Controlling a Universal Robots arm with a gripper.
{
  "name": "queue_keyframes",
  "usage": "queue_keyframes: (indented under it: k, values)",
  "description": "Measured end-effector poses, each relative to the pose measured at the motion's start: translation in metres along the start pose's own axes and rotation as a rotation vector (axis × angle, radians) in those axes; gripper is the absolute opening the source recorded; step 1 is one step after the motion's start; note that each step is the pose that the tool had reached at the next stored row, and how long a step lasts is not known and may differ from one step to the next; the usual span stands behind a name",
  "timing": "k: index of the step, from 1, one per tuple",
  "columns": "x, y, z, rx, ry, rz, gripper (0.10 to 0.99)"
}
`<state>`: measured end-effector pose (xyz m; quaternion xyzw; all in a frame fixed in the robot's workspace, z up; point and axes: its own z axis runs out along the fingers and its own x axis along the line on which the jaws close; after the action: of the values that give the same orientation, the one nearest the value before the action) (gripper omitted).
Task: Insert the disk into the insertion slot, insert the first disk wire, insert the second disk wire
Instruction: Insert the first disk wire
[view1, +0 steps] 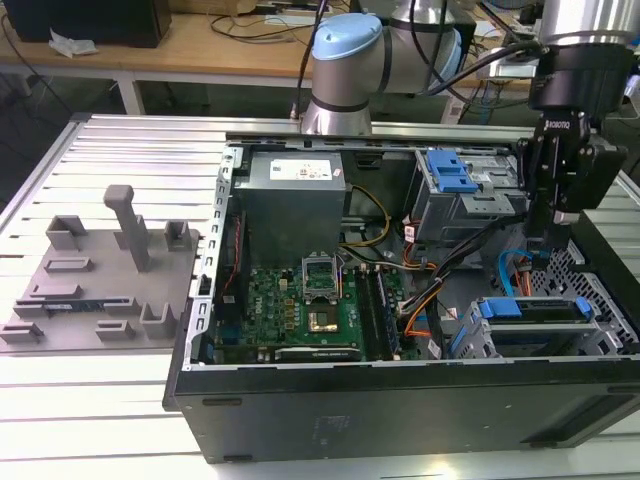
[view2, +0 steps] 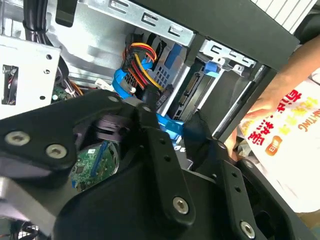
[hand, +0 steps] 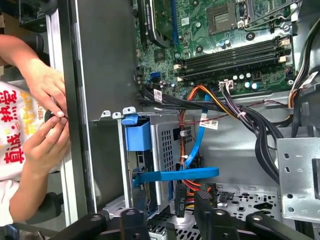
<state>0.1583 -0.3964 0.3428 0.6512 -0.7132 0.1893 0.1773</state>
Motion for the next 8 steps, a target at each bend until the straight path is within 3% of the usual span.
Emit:
queue_keyframes:
  k: [1, 3, 4, 8]
  values:
    - [-0.0015, -0.0001, 0.0006, 0.000, 0.0025, 0.000, 0.424]
    - [-0.0056, 0.0002, 0.0028, 0.001, 0.0079, 0.000, 0.424]
    - [-0.0070, 0.0003, 0.0038, 0.001, 0.0101, 0.000, 0.349]
    - [-0.0092, 0.0004, 0.0067, 0.001, 0.0158, 0.000, 0.349]
